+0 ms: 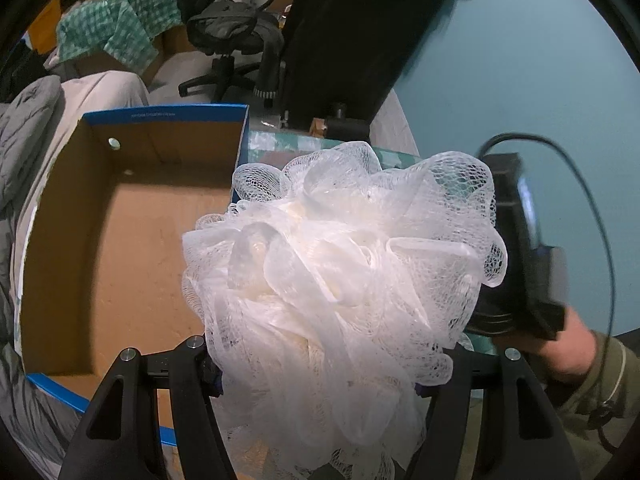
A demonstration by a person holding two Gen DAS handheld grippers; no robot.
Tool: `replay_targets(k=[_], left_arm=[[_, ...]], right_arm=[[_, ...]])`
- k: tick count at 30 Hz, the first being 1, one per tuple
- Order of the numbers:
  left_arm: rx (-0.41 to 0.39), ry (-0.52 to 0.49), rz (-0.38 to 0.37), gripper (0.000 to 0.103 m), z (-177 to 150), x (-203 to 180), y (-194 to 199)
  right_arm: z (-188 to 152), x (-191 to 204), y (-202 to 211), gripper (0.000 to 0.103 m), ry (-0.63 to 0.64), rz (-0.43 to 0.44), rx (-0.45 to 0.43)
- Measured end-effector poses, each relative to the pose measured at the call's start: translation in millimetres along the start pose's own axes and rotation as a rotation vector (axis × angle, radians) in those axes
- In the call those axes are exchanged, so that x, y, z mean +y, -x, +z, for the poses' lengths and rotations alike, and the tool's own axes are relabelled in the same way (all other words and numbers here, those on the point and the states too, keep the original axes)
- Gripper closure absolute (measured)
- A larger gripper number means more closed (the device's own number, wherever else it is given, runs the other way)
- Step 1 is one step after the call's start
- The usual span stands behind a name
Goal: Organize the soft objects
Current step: 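Lift the bath puff and sock bundle and carry both toward the cardboard box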
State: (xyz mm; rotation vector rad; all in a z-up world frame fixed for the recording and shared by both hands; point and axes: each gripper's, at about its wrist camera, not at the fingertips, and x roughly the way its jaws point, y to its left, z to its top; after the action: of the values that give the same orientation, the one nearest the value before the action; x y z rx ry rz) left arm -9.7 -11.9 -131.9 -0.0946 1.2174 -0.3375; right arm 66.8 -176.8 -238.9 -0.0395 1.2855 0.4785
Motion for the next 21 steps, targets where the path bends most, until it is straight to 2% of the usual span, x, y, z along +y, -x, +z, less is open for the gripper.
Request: replay_targets(k=[8,21], left_arm=[[-0.007,-0.003,0.001,0.037,-0.6,4.1,3.6],[-0.060,0.051,-0.022,0.038,-2.0,20.6,34.2]], right_arm=[[-6.4,4.0,-37.9,0.051,-0.006,0.000,0.049],[-9.3,13.6,-60.1,0.052,0.019,-0.052,0.104]])
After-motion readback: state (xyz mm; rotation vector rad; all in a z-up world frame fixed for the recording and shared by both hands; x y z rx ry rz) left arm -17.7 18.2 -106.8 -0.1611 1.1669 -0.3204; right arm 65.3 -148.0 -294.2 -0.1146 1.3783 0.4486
